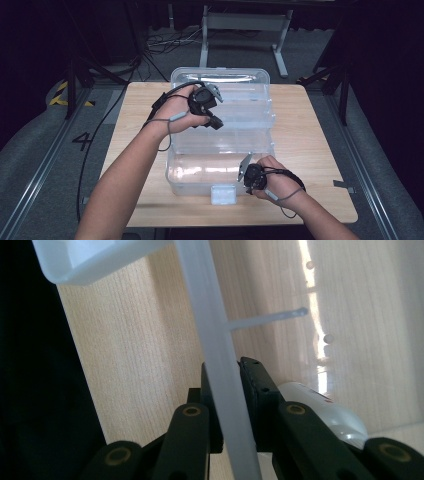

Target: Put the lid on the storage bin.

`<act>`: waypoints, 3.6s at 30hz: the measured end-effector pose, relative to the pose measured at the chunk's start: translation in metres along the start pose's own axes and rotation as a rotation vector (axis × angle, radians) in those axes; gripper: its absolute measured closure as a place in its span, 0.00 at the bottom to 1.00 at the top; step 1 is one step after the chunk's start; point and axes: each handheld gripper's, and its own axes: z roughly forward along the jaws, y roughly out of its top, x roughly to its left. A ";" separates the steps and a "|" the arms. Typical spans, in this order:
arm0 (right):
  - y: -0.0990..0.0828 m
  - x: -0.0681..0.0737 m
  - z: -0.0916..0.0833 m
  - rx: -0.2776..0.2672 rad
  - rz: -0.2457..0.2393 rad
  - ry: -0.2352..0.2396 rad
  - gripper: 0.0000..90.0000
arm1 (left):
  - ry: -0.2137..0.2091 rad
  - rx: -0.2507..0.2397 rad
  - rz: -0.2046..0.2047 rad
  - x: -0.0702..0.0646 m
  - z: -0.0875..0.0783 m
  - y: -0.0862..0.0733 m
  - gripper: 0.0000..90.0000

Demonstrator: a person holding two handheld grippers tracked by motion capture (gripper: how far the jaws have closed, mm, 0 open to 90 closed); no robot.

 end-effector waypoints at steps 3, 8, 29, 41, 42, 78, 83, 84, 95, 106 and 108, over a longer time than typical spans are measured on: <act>0.000 0.000 0.000 -0.001 -0.002 -0.001 0.90 | 0.000 0.004 0.008 -0.003 0.000 0.000 0.96; 0.000 0.000 0.000 0.004 -0.007 -0.005 0.90 | 0.001 0.007 0.020 -0.007 0.001 0.001 0.96; 0.003 0.006 -0.001 0.020 -0.033 -0.056 0.90 | -0.017 0.030 0.068 -0.032 0.002 -0.007 0.97; 0.003 0.008 -0.002 0.028 -0.033 -0.064 0.89 | -0.020 0.025 0.083 -0.041 0.005 -0.012 0.97; 0.003 0.008 -0.003 0.028 -0.032 -0.064 0.89 | -0.024 0.023 0.081 -0.042 0.005 -0.013 0.97; 0.001 0.011 -0.017 -0.021 -0.037 -0.090 0.84 | -0.033 0.054 0.111 -0.052 0.010 -0.014 0.98; -0.001 0.012 -0.029 -0.039 -0.026 -0.093 0.86 | -0.038 0.055 0.109 -0.052 0.010 -0.014 0.98; -0.002 0.012 -0.033 -0.055 -0.030 -0.094 0.86 | -0.039 0.055 0.108 -0.052 0.011 -0.014 0.98; -0.010 0.012 -0.057 -0.124 -0.004 -0.081 0.88 | -0.049 0.053 0.098 -0.051 0.011 -0.014 0.97; -0.024 0.013 -0.082 -0.222 0.036 -0.051 0.90 | -0.053 0.051 0.094 -0.051 0.011 -0.014 0.97; -0.026 0.013 -0.084 -0.229 0.049 -0.049 0.91 | -0.052 0.051 0.094 -0.051 0.011 -0.014 0.97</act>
